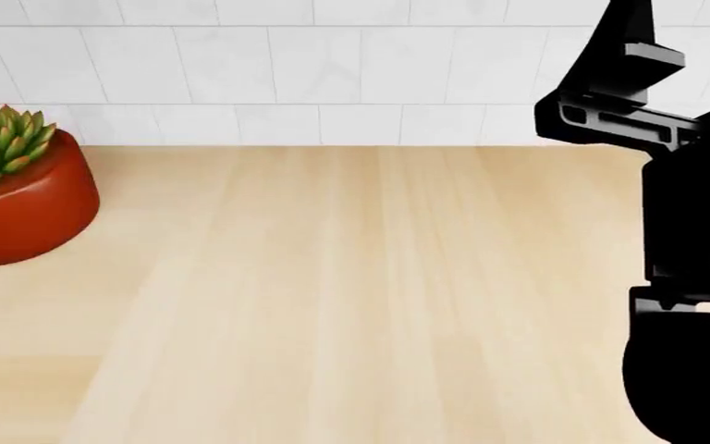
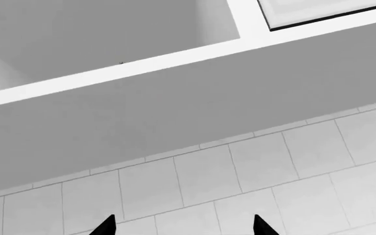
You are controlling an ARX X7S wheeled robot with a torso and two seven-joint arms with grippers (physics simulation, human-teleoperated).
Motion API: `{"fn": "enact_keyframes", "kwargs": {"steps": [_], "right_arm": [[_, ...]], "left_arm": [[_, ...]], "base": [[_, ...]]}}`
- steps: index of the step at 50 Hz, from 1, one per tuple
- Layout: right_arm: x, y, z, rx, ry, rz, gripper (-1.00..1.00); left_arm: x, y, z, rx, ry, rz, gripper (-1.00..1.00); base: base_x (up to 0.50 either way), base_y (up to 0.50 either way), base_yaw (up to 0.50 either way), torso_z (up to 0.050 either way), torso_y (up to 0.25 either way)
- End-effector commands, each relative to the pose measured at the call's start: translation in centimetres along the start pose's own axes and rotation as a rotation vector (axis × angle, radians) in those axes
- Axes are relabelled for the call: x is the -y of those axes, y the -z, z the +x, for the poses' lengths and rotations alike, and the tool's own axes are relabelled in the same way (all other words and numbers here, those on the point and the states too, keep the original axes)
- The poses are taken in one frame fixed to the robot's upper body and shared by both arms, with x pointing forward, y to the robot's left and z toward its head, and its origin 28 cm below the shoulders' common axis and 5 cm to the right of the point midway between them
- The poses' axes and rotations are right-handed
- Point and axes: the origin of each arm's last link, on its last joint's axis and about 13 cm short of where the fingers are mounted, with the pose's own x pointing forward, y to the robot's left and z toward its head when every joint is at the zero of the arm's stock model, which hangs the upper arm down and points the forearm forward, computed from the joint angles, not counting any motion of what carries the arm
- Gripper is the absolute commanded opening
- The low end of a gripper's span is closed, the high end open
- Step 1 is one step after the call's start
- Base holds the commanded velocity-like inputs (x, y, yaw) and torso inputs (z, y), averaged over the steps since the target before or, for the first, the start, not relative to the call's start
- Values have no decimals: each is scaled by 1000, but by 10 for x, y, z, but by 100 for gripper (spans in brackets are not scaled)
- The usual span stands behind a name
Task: Pick the grape, cherry from the counter and place them in the cabinet. Then close the cabinet.
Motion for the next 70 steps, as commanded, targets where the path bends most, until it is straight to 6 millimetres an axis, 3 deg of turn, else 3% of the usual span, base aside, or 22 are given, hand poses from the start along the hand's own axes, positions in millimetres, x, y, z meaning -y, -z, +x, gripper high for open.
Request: {"fn": "enact_keyframes", "kwargs": {"steps": [1, 7, 13, 22, 32, 36, 50, 59, 70], "right_arm": [[4, 14, -15, -105, -19, -45, 100], [3, 13, -15, -105, -20, -44, 100], [2, 13, -12, -105, -21, -40, 100], [1, 12, -11, -101, -25, -36, 100], [0, 11, -12, -97, -30, -38, 100], [1, 10, -13, -96, -31, -39, 100], [2, 8, -14, -91, -28, -38, 100], [3, 8, -13, -88, -20, -33, 100], [4, 8, -16, -87, -16, -29, 100]], "left_arm": [[-29, -3, 17, -39, -84, 124, 100], [-40, -5, 28, -48, -130, 174, 100], [-59, -27, 45, -38, -192, 246, 100], [-83, -25, 60, -29, -254, 329, 100], [-115, -44, 75, 11, -288, 405, 100], [-121, -50, 93, 33, -300, 425, 100], [-106, -59, 173, 57, -293, 47, 100], [-87, -71, 196, 20, -178, -177, 100], [-61, -98, 223, 29, -46, -290, 100]], "base": [[0, 0, 0, 0, 0], [0, 0, 0, 0, 0], [0, 0, 0, 0, 0], [0, 0, 0, 0, 0], [0, 0, 0, 0, 0], [0, 0, 0, 0, 0], [0, 0, 0, 0, 0], [0, 0, 0, 0, 0], [0, 0, 0, 0, 0]]}}
